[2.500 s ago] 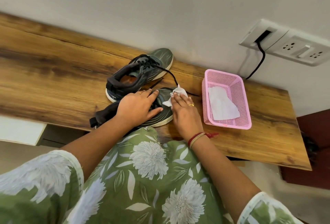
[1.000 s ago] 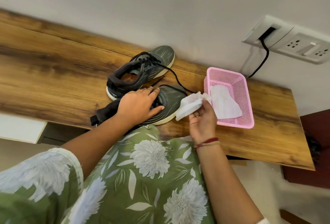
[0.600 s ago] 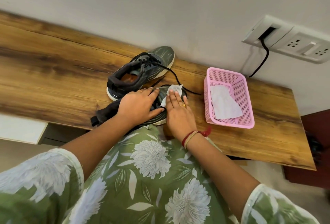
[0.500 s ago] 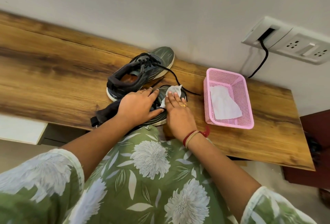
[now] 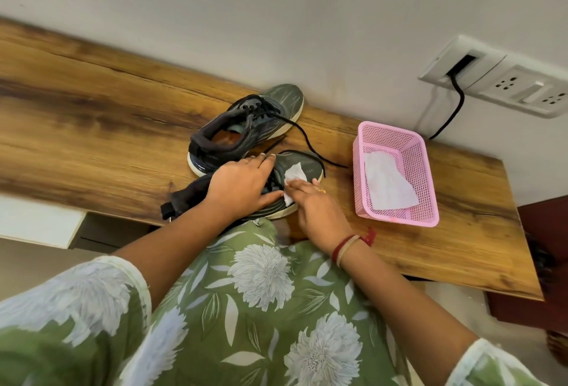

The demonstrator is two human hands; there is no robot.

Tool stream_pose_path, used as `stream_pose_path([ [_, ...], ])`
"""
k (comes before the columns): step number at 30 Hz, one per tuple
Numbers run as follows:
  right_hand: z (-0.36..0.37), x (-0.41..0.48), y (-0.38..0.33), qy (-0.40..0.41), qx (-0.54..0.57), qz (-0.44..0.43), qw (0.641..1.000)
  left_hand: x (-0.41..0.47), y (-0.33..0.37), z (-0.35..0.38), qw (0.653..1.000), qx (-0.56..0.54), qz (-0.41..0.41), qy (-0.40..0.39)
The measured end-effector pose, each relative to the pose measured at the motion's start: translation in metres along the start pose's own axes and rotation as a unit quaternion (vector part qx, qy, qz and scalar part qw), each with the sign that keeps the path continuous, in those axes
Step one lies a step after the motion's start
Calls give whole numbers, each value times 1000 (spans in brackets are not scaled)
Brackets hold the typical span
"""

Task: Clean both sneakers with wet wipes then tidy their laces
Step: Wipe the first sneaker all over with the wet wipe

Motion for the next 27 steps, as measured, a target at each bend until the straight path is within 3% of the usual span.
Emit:
stream_pose_path([
  [4,5,5,1,-1,-88,-4,996,-1,1,-3,1000,7,6,16],
  [7,5,15,1,14,-74,20,997,-1,2,-2,1000,4,8,13],
  [10,8,2,0,-23,-37,-18,999,-1,1,-3,1000,2,4,8],
  [13,-3,-4,5,-1,-84,-42,996,-2,2,-6,1000,20,2,17],
  [17,-5,13,13,17,-102,25,994,-4,1,-14,999,36,-7,23],
  [22,-8,7,17,23,-148,3,989,-3,1,-13,999,28,-4,28],
  [25,-7,10,16,18,-123,26,992,-4,0,-13,999,30,-8,31],
  [27,-1,8,4,22,-116,-8,993,-4,0,-12,999,31,-6,33],
])
Point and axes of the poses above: each hand's wrist, its own x-axis towards the middle knuckle, its own z-axis out of the palm, y = z × x, the point moved 9 cm from there along x, towards the middle knuckle, and after that the axes turned 9 degrees about x, right-handed, at the moved point
